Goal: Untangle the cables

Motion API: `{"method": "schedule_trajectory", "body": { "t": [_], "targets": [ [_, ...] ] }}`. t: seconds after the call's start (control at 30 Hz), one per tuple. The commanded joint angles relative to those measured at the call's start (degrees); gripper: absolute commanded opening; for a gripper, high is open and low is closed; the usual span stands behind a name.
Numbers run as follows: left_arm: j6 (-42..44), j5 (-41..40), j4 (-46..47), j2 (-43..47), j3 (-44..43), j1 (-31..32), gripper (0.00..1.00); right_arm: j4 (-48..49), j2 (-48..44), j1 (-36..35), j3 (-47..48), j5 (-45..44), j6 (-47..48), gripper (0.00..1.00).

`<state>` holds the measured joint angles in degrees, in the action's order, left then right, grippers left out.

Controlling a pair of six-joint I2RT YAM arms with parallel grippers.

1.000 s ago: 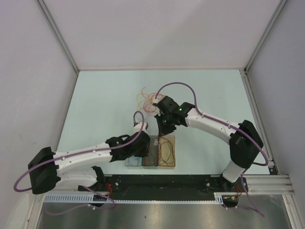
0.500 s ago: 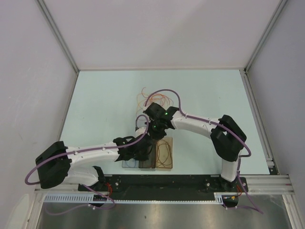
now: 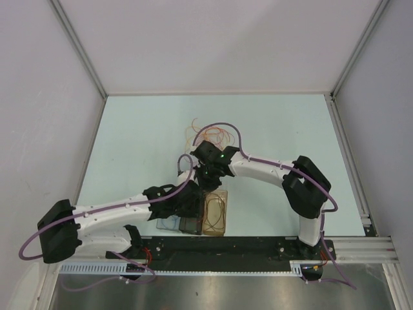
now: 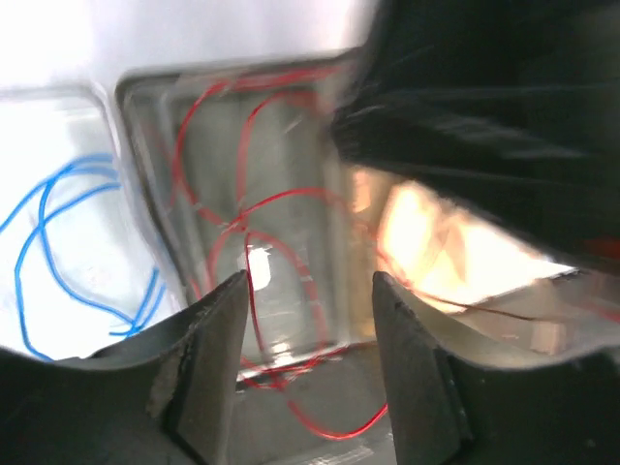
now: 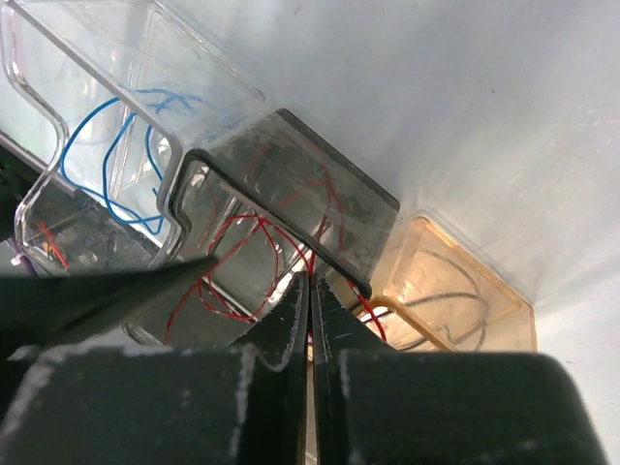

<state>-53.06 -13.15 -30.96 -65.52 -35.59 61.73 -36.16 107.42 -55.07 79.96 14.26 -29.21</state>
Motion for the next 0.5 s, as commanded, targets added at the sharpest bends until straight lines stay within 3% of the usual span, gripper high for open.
{"method": "schedule_trajectory", "body": {
  "t": [0.0,0.47],
  "targets": [
    [2.35,-3.64,2.14,6.09,-5.36,0.58,0.61,-0.05,1.04,-1.01,1.16,0.15,0.03,0.0],
    [-1.69,-11.98,-12.18,17.78,-6.86,0.58,0.7,-3.04,3.67,-3.99,8.01,-0.11,0.56,0.0]
  ]
}}
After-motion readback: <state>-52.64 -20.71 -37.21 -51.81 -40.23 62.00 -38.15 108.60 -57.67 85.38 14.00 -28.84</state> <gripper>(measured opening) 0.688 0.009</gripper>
